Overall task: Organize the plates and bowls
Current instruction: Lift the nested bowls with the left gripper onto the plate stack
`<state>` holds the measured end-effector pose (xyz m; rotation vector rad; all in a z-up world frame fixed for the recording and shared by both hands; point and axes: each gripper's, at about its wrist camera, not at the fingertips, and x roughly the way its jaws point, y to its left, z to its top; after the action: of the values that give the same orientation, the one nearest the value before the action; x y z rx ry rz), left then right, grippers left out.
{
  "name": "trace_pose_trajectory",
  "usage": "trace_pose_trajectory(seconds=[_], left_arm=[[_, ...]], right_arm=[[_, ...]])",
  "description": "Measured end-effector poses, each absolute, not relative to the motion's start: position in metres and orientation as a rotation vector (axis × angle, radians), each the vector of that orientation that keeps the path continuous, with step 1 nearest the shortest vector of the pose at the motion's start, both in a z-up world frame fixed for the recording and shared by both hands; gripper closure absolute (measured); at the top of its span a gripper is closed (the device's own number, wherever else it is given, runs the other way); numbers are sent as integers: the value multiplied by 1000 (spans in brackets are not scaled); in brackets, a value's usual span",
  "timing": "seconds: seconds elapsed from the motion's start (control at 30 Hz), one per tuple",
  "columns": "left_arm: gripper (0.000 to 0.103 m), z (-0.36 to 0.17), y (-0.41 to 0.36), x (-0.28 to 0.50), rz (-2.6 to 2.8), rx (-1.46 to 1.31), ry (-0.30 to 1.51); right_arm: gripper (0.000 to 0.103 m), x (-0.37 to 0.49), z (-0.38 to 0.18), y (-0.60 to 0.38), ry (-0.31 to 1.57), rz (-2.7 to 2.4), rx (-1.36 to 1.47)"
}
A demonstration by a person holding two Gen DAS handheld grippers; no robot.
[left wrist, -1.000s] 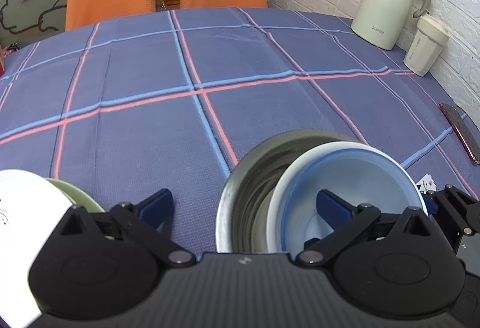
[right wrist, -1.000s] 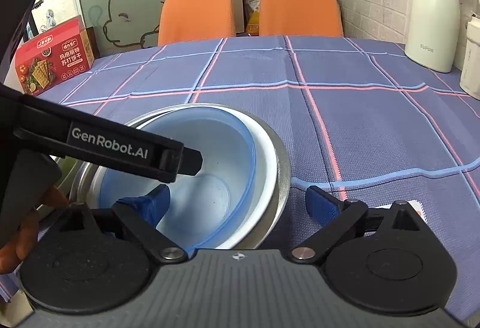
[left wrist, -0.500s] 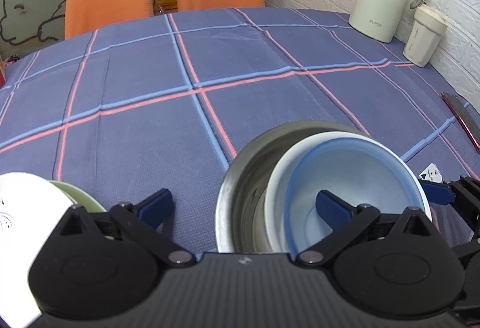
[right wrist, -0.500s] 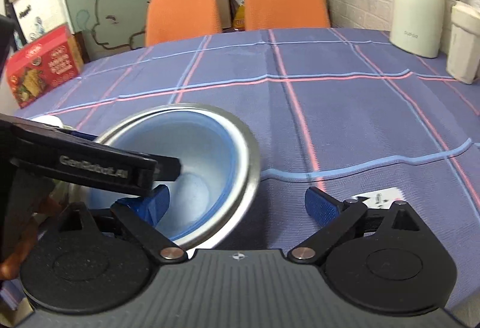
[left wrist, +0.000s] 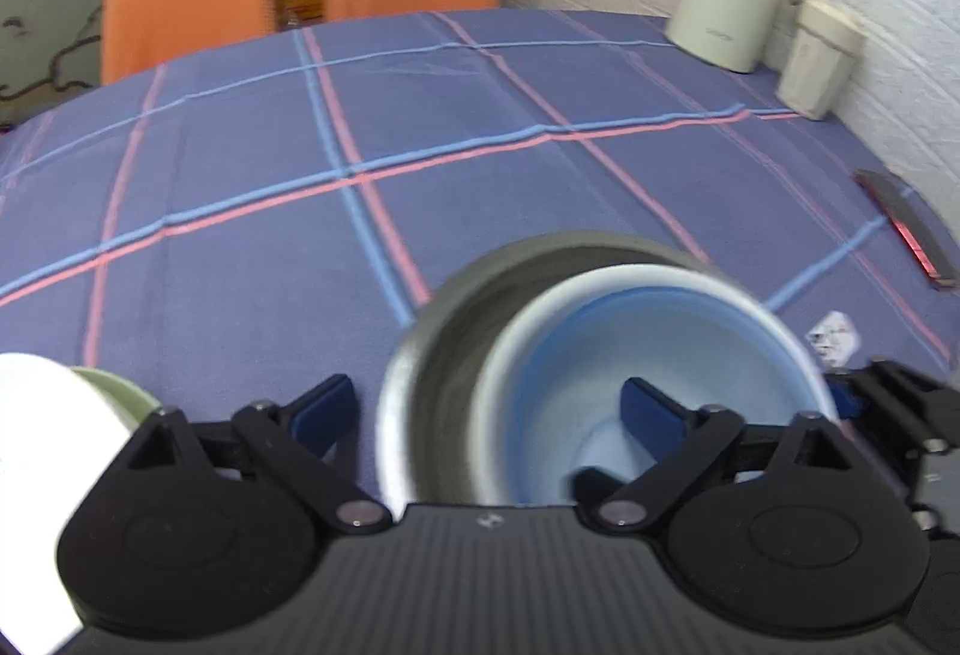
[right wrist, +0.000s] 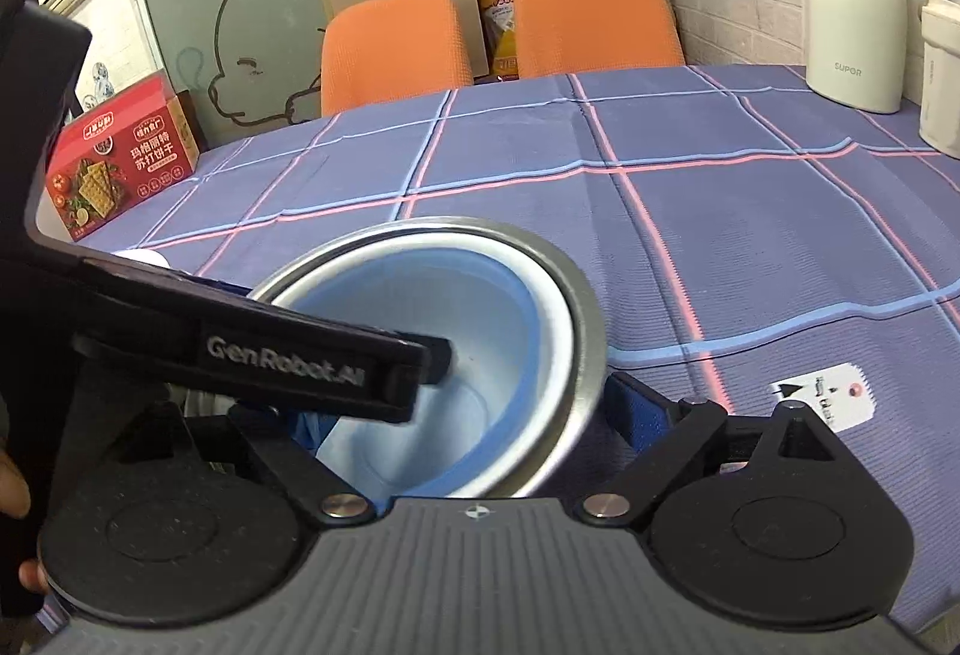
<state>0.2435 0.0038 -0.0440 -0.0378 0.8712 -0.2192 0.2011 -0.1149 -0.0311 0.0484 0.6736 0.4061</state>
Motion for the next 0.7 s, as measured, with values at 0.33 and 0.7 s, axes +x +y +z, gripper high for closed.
trace_pose_trajectory(seconds=[0.33, 0.7], left_arm=[[25, -33, 1, 251, -289, -80, 919], [25, 25, 48, 232, -190, -88, 791]], right_arm=[[20, 201, -13, -109, 682, 411, 115], [19, 200, 28, -72, 556, 519, 51]])
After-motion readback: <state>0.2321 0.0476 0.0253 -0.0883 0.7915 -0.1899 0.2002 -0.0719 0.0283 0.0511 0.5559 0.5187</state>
